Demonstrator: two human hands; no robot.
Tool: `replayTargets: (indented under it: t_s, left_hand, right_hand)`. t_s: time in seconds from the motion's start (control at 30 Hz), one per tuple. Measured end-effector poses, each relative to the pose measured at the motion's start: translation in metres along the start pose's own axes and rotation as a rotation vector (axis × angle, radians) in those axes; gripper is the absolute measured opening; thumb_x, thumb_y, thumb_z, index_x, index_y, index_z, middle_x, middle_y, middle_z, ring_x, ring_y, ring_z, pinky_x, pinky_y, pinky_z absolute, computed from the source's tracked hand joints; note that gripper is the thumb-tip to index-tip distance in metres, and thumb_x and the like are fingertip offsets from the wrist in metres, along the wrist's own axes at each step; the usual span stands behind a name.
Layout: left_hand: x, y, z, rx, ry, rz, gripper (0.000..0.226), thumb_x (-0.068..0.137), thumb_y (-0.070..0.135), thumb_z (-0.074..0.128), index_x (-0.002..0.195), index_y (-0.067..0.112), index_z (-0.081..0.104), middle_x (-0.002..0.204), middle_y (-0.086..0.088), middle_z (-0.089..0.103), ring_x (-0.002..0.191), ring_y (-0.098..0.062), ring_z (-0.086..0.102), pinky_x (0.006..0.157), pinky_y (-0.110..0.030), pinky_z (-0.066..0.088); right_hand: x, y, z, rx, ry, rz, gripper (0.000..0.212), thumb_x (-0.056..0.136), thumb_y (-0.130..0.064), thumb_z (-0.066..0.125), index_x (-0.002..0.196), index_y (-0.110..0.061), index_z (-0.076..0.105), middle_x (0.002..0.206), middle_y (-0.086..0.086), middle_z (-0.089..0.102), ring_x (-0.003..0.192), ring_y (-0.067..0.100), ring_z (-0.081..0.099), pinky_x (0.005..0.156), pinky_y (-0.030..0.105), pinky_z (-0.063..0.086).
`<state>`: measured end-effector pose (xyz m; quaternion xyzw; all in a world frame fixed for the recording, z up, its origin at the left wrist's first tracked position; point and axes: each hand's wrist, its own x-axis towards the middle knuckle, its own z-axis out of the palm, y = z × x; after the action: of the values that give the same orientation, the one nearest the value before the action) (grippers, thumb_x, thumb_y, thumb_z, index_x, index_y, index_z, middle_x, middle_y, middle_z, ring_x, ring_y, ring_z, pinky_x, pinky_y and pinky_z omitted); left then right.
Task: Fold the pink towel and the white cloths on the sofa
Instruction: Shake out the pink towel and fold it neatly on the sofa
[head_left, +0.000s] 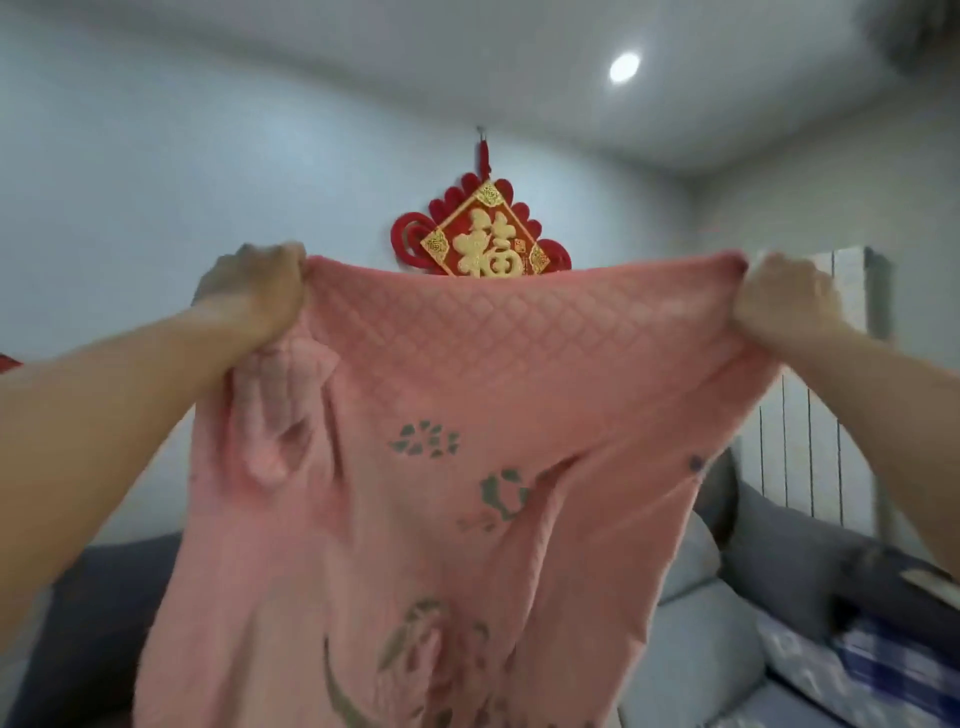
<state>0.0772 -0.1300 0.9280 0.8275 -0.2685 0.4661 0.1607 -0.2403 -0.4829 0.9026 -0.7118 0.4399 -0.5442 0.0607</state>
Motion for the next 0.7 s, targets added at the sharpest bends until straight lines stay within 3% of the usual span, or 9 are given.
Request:
replayTargets:
  t_s: [0.17, 0.23, 0.37, 0.5, 0.6, 0.7]
  left_hand:
    - [0.024, 0.01, -0.003, 0.272, 0.055, 0.173, 0.028, 0.086, 0.003, 0.047, 0.108, 0.018, 0.054, 0.086, -0.016, 0.063, 0.082, -0.037, 0.065, 0.068, -0.037, 0.047]
    - [0.043, 0.021, -0.008, 0.24, 0.101, 0.133, 0.026, 0.082, 0.0, 0.049, 0.104, 0.014, 0.055, 0.081, -0.015, 0.061, 0.078, -0.036, 0.063, 0.066, -0.037, 0.044]
    - [0.061, 0.049, 0.022, 0.072, 0.105, 0.054, 0.006, 0.087, 0.015, 0.053, 0.092, 0.013, 0.051, 0.089, -0.017, 0.065, 0.078, -0.036, 0.06, 0.067, -0.038, 0.043]
    - [0.059, 0.086, 0.114, 0.016, -0.051, 0.091, 0.022, 0.096, 0.022, 0.04, 0.106, 0.018, 0.059, 0.116, -0.021, 0.066, 0.103, -0.041, 0.064, 0.081, -0.042, 0.05]
    - [0.066, 0.135, 0.165, -0.063, -0.211, 0.084, 0.027, 0.094, 0.021, 0.045, 0.114, 0.02, 0.063, 0.126, -0.02, 0.061, 0.111, -0.041, 0.06, 0.09, -0.044, 0.049]
    - [0.08, 0.196, 0.192, -0.194, -0.239, 0.064, 0.021, 0.094, 0.023, 0.047, 0.108, 0.022, 0.063, 0.125, -0.02, 0.061, 0.111, -0.042, 0.06, 0.092, -0.047, 0.05]
  right_hand:
    - [0.029, 0.009, -0.021, -0.077, 0.131, -0.019, 0.03, 0.097, -0.007, 0.041, 0.115, 0.006, 0.06, 0.117, 0.035, 0.061, 0.113, 0.052, 0.059, 0.097, 0.051, 0.048]
    - [0.051, -0.001, -0.035, -0.033, 0.231, -0.053, 0.029, 0.095, -0.005, 0.043, 0.117, 0.001, 0.061, 0.115, 0.034, 0.063, 0.11, 0.052, 0.06, 0.094, 0.052, 0.049]
    - [0.059, -0.003, -0.027, 0.038, 0.347, -0.062, 0.034, 0.098, -0.011, 0.04, 0.125, -0.009, 0.061, 0.117, 0.031, 0.064, 0.109, 0.051, 0.06, 0.094, 0.051, 0.048]
    - [0.049, 0.05, 0.023, -0.033, 0.169, 0.056, 0.042, 0.094, -0.023, 0.039, 0.118, -0.002, 0.066, 0.122, 0.03, 0.064, 0.114, 0.047, 0.061, 0.1, 0.046, 0.05]
    - [0.063, 0.098, 0.031, 0.03, -0.002, 0.212, 0.039, 0.099, -0.017, 0.047, 0.124, 0.01, 0.062, 0.131, 0.03, 0.06, 0.123, 0.042, 0.057, 0.101, 0.039, 0.046]
    - [0.09, 0.146, 0.019, 0.159, -0.49, 0.294, 0.036, 0.1, -0.015, 0.055, 0.127, 0.007, 0.062, 0.122, 0.025, 0.068, 0.108, 0.037, 0.068, 0.098, 0.048, 0.055]
